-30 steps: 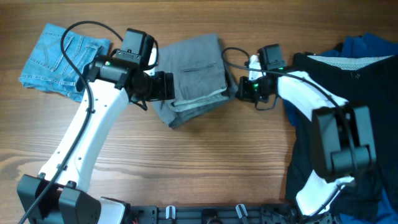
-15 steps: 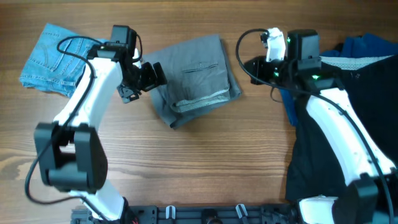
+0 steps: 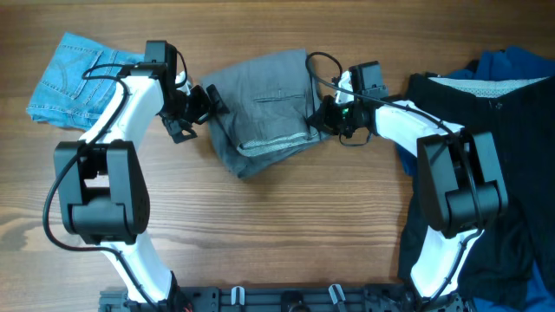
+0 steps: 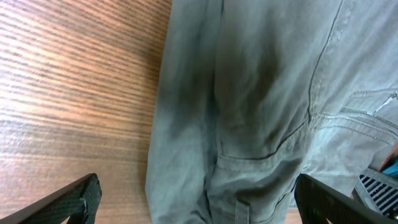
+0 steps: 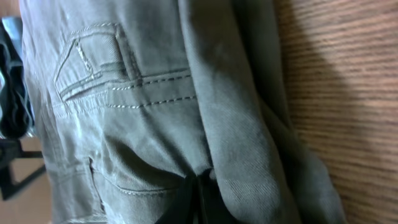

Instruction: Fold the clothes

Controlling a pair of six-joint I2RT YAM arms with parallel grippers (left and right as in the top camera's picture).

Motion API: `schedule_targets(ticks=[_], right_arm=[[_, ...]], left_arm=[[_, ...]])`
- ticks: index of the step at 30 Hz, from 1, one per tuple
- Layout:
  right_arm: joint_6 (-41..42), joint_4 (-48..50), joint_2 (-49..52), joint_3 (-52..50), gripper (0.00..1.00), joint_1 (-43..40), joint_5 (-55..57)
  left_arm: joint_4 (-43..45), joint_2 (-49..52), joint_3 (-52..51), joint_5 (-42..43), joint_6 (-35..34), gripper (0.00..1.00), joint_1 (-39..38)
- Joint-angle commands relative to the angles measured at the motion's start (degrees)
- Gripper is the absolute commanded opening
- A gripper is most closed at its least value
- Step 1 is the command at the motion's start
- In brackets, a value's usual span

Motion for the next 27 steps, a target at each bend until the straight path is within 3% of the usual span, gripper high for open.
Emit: schedule_targets(ticks=[1, 10, 14, 15, 16, 18, 24, 26, 27], right_arm=[[7.2, -3.1, 2.5, -0.2, 0.04, 0.2, 5.4], [6.3, -4.5, 2.5, -0.2, 0.04, 0.2, 6.3], [3.8, -4.5, 2.5, -0.2, 0.04, 0.2, 6.4], [3.3, -4.6, 2.5, -0.2, 0.04, 0.2, 6.6], [3.3, -4.6, 2.5, -0.2, 0.04, 0.2, 6.6], [3.0, -4.8, 2.5, -0.2, 0.04, 0.2, 6.5], [2.8, -5.6, 2.5, -0.2, 0.04, 0.2, 6.1], [2.7, -5.9, 2.2, -0.2, 0.04, 0.2, 5.2], [2.4, -6.1, 1.8, -0.2, 0.04, 0.2, 4.7]], left_arm=[[1.3, 2.8, -0.1, 1.4, -0.3, 1.0, 0.0], [11.2, 11.9, -0.1, 12.7, -0.3, 1.0, -3.6], [16.2, 13.9, -0.1, 13.4, -0.5, 1.0, -6.4], [18.6, 14.8, -0.1, 12.2, -0.5, 0.96, -8.0], [19.9, 15.7, -0.1, 12.0, -0.5, 0.75, -9.2], [20.3, 16.0, -0.1, 11.1, -0.1, 0.52, -9.9], [20.3, 16.0, -0.1, 11.1, 11.0, 0.3, -11.7], [18.8, 15.9, 0.0, 11.2, 13.7, 0.07, -12.0], [18.2, 15.7, 0.1, 11.2, 13.7, 0.04, -11.7]])
